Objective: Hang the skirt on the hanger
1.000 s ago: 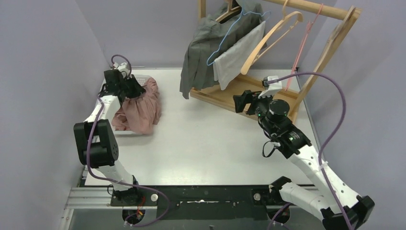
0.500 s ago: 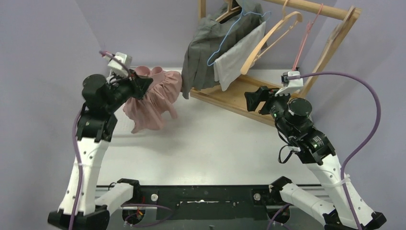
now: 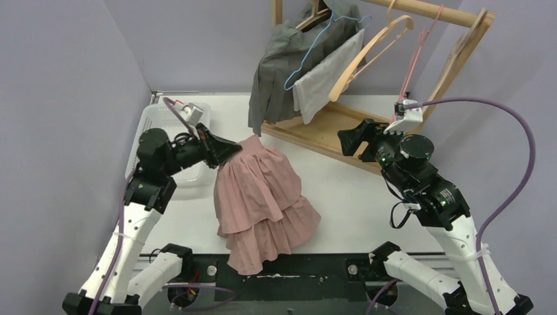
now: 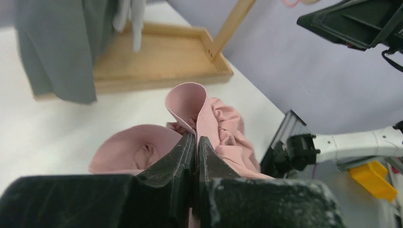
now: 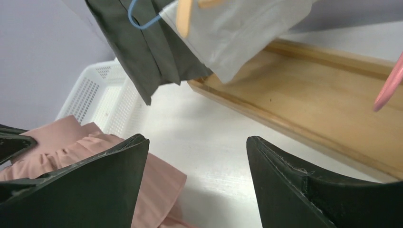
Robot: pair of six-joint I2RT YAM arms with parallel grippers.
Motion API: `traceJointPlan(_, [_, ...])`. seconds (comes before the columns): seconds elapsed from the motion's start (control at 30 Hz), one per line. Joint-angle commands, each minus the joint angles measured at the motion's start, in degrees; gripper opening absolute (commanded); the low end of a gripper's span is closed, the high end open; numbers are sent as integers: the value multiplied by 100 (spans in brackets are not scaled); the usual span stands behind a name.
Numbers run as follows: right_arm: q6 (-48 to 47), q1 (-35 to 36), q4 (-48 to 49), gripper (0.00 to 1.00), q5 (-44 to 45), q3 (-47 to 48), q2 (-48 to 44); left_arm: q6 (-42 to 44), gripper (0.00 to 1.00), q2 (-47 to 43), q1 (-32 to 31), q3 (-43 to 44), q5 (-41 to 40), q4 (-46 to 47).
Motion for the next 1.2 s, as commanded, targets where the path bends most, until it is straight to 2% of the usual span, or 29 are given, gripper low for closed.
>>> traceJointPlan(0.0, [350, -4, -76, 77, -172, -398, -89, -263, 0, 185, -745, -69, -420, 402])
traceJointPlan(0.17, [327, -7, -97, 77, -101, -464, -6, 487, 0, 901, -1901, 787, -1975, -369])
traceJointPlan(0.27, [336, -8, -83, 77, -55, -422, 82, 764, 0, 1243, -2306, 1288, -2410, -594])
traceJointPlan(0.33, [392, -7, -51, 77, -29, -458, 138, 776, 0, 1310, -2468, 1205, -2458, -382])
traceJointPlan(0.43, [576, 2, 4, 77, -4, -689, 186, 643, 0, 1304, -2680, 481, -2534, 127])
traceJointPlan(0.47, [653, -4, 28, 78, -41, -799, 202, 543, 8, 1303, -2722, 141, -2599, 323])
traceJointPlan(0.63, [1137, 4, 75, 79, -237, -1374, 322, -71, 47, 1404, -2847, -1559, -2658, 1335])
traceJointPlan(0.7, [1250, -2, 95, 79, -378, -1534, 466, -323, 56, 1442, -2849, -1855, -2667, 1447])
traceJointPlan(0.83, [1227, 82, 220, 80, -784, -1642, 1023, -412, 62, 1251, -2775, -1776, -3265, 1064])
traceJointPlan(0.93, [1181, 495, 384, 81, -723, -1550, 1538, -550, 63, 1063, -2536, -1701, -3802, 884])
traceJointPlan(1.07, [1477, 1041, 111, 81, 31, -1246, 2246, -750, 64, 1116, -1968, -1612, -3567, 858])
traceJointPlan(1.17, [2018, 1092, -20, 80, 403, -1505, 2377, -643, 64, 1448, -1935, -1380, -3495, 956])
